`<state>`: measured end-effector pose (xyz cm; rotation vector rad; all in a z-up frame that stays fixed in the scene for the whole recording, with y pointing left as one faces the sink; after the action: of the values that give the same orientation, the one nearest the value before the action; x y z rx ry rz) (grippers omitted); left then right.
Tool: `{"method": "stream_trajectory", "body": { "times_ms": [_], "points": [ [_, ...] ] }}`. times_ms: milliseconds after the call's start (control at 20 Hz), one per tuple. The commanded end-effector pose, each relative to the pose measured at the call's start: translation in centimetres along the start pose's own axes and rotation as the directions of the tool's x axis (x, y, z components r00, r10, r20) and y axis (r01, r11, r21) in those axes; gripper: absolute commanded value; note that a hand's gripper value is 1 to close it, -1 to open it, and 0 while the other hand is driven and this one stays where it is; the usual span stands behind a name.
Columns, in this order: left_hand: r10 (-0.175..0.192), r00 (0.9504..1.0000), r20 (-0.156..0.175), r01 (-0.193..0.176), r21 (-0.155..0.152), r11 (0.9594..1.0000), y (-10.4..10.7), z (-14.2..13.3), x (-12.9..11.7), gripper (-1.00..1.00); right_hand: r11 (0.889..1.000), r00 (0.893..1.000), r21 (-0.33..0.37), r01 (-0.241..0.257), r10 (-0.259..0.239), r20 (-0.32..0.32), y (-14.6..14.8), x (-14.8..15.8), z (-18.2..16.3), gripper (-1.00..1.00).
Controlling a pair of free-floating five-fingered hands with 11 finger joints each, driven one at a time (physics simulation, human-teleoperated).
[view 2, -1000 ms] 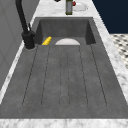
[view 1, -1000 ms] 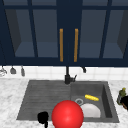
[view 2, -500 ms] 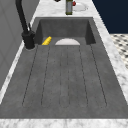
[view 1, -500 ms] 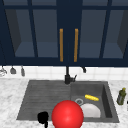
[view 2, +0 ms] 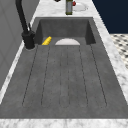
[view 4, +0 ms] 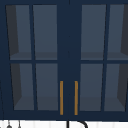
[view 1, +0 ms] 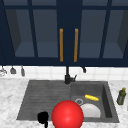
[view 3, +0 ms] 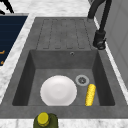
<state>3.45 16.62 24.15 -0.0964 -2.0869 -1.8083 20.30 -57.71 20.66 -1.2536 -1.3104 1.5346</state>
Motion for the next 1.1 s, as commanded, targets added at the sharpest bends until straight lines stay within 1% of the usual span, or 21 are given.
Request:
{"method": "stream_trajectory", "body": {
  "times_ms": [0,150,300,450,500,700,750,800,850,950,1000,1050],
  "points": [
    [0.000,1.0000,0.000,0.000,0.000,1.0000,0.0,0.0,0.0,0.00,1.000,1.000,0.006,0.003,-0.003,0.025,3.5,-1.5,-2.0,1.00],
    [0.000,1.0000,0.000,0.000,0.000,1.0000,0.0,0.0,0.0,0.00,1.000,1.000,0.002,0.002,-0.002,0.014,6.3,-2.9,-3.3,1.00],
    [0.000,1.0000,0.000,0.000,0.000,1.0000,0.0,0.0,0.0,0.00,0.999,0.999,-0.011,0.035,-0.035,0.003,9.3,-4.8,-3.5,1.00],
    [0.000,1.0000,0.000,0.000,0.000,1.0000,0.0,0.0,0.0,0.00,1.000,1.000,-0.009,0.028,-0.027,0.008,12.0,-5.9,-4.7,1.00],
    [0.000,1.0000,0.000,0.000,0.000,1.0000,0.0,0.0,0.0,0.00,1.000,1.000,-0.005,0.013,-0.013,0.009,12.9,-6.0,-5.3,1.00],
    [0.000,1.0000,0.000,0.000,0.000,1.0000,0.0,0.0,0.0,0.00,1.000,1.000,-0.001,0.006,-0.006,0.009,16.7,-7.5,-7.8,1.00],
    [0.000,1.0000,0.000,0.000,0.000,1.0000,0.0,0.0,0.0,0.00,0.998,0.999,0.051,0.035,-0.036,0.005,16.8,-7.8,-8.4,1.00],
    [0.000,1.0000,0.000,0.000,0.000,1.0000,0.0,0.0,0.0,0.00,0.994,0.998,0.094,0.056,-0.056,0.003,16.5,-7.9,-9.1,1.00],
    [0.000,1.0000,0.000,0.000,0.000,1.0000,0.0,0.0,0.0,0.00,0.987,0.997,0.141,0.072,-0.073,-0.001,16.2,-7.7,-9.6,1.00],
    [0.000,1.0000,0.000,0.000,0.000,1.0000,0.0,0.0,0.0,0.00,0.967,0.995,0.236,0.098,-0.099,-0.006,15.8,-7.7,-10.1,1.00],
    [0.000,1.0000,0.000,0.000,0.000,1.0000,0.0,0.0,0.0,0.00,0.957,0.994,0.269,0.106,-0.110,0.000,15.7,-8.0,-10.5,1.00],
    [0.000,1.0000,0.000,0.000,0.000,1.0000,0.0,0.0,0.0,0.00,0.951,0.993,0.287,0.113,-0.119,0.004,15.5,-8.2,-10.7,1.00]
  ]
}}
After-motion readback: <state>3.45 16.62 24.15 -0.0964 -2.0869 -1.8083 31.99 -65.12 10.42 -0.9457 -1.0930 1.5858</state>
